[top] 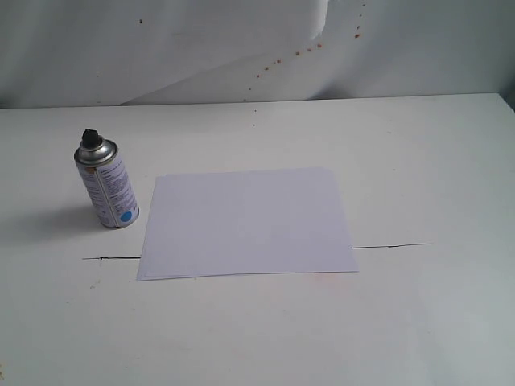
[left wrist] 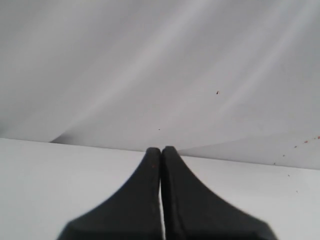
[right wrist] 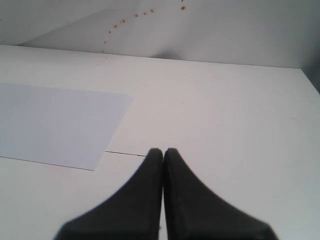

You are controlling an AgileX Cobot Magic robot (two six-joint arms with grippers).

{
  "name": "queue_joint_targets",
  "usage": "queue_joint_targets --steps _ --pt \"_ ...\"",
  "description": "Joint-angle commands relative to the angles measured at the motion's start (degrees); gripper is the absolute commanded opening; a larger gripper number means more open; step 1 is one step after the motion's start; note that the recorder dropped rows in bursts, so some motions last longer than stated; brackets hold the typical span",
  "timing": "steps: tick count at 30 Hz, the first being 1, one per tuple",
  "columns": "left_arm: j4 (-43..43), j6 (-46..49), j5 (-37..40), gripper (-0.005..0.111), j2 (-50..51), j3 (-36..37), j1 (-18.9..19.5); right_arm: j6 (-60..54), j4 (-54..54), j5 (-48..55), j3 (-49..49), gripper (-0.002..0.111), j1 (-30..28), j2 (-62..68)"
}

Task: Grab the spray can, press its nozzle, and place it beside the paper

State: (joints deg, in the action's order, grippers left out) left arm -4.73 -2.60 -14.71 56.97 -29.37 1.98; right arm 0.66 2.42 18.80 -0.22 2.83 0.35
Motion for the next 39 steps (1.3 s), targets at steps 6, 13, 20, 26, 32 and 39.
queue_joint_targets --steps 6,13,20,26,32,39 --pt "-0.3 -0.3 0.9 0.000 0.0 1.2 -1.0 -0.1 0.0 -0.3 0.2 0.000 0.0 -0.4" --pt "1.5 -0.3 -18.4 0.000 4.4 10.8 -4.3 -0.1 -0.1 -0.3 0.2 0.000 0.0 -0.4" --pt "4.1 -4.6 -23.9 0.001 15.8 15.2 -4.3 -0.1 -0.1 -0.3 0.2 0.000 0.0 -0.4" --pt "14.9 -9.4 -29.1 0.013 27.5 15.2 -4.3 -0.1 -0.1 -0.3 0.2 0.000 0.0 -0.4" --pt "16.8 -9.4 -29.9 0.061 30.4 15.2 -4.3 -0.1 -0.1 -0.3 0.2 0.000 0.0 -0.4" --pt "13.0 -9.4 -22.2 0.080 32.6 15.2 -4.3 -0.1 -0.1 -0.3 0.2 0.000 0.0 -0.4"
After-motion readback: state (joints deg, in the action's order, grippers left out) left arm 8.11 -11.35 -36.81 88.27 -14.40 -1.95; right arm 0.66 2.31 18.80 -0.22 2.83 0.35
